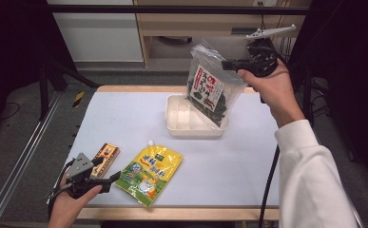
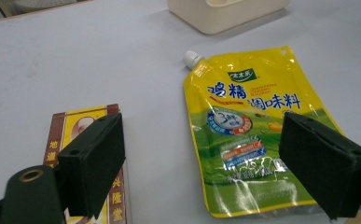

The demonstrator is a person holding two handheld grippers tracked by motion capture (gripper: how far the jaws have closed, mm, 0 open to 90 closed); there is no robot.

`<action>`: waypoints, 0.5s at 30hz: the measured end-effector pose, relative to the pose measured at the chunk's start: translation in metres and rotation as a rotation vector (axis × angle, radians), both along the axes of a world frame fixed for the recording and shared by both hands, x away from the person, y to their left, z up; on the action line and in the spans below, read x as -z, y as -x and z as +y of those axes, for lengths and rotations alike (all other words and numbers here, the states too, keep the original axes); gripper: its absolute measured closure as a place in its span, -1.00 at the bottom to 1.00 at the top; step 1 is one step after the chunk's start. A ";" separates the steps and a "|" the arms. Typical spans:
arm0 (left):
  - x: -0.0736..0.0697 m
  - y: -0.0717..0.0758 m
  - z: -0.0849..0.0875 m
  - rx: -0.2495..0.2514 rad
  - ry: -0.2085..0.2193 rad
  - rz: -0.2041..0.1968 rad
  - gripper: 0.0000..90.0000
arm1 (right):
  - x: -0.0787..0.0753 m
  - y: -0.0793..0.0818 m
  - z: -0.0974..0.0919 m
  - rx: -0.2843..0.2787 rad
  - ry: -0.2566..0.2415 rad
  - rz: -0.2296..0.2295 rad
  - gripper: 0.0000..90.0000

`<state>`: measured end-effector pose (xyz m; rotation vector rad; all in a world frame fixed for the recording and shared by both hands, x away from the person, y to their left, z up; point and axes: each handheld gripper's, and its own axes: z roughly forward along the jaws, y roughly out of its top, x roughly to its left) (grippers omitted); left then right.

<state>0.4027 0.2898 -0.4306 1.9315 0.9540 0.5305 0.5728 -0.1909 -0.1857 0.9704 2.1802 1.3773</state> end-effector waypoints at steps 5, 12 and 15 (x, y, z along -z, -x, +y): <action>-0.003 0.002 0.004 -0.011 0.020 -0.015 -0.68 | 0.010 -0.020 -0.001 0.019 -0.035 -0.015 0.98; -0.002 0.001 0.006 -0.016 0.015 -0.006 -0.68 | 0.026 -0.040 -0.010 0.029 -0.065 -0.003 0.98; -0.001 0.001 0.007 -0.021 0.020 -0.004 -0.68 | 0.032 -0.043 -0.013 0.031 -0.074 -0.002 0.98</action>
